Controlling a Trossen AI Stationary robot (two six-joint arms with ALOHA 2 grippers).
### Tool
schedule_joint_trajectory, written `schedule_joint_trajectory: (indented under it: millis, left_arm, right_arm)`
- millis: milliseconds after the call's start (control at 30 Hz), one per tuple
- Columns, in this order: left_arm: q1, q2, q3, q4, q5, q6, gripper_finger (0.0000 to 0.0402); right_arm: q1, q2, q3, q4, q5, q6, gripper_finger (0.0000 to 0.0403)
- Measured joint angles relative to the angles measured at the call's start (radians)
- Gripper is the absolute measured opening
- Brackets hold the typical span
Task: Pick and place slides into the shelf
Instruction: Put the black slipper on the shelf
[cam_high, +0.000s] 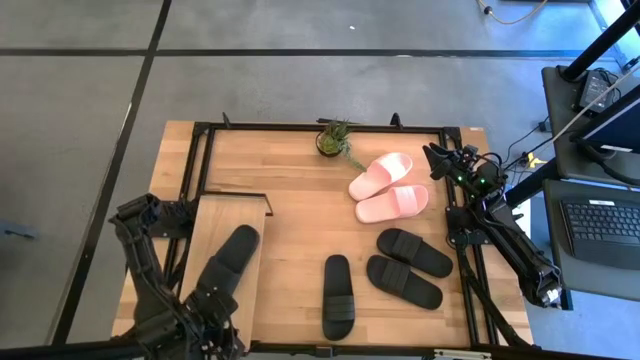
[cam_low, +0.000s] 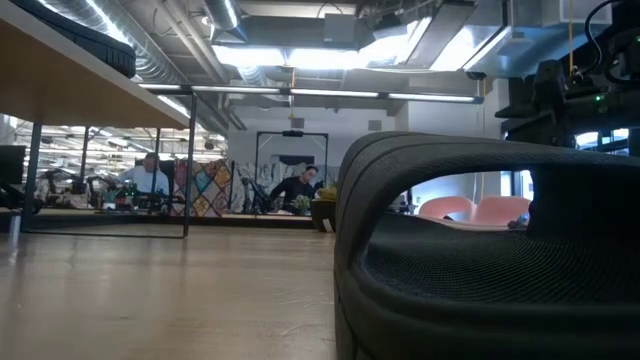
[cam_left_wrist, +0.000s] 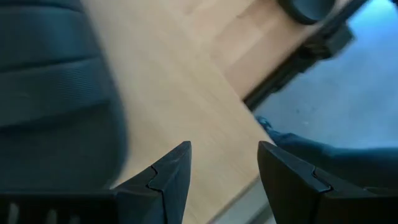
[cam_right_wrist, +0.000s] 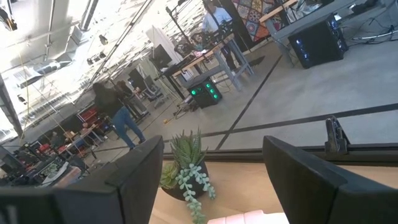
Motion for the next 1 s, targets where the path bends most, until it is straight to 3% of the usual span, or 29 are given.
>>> schedule_joint_trajectory:
  millis: [667, 1000]
  left_arm:
    - [0.004, 0.0, -0.092, 0.015, 0.035, -0.073, 0.0175]
    - [0.005, -0.001, -0.092, -0.084, 0.136, -0.108, 0.0175]
  right_arm:
    - [0.0, 0.0, 0.0, 0.0, 0.0, -0.004, 0.0275]
    - [0.0, 0.0, 0.0, 0.0, 0.0, -0.005, 0.0275]
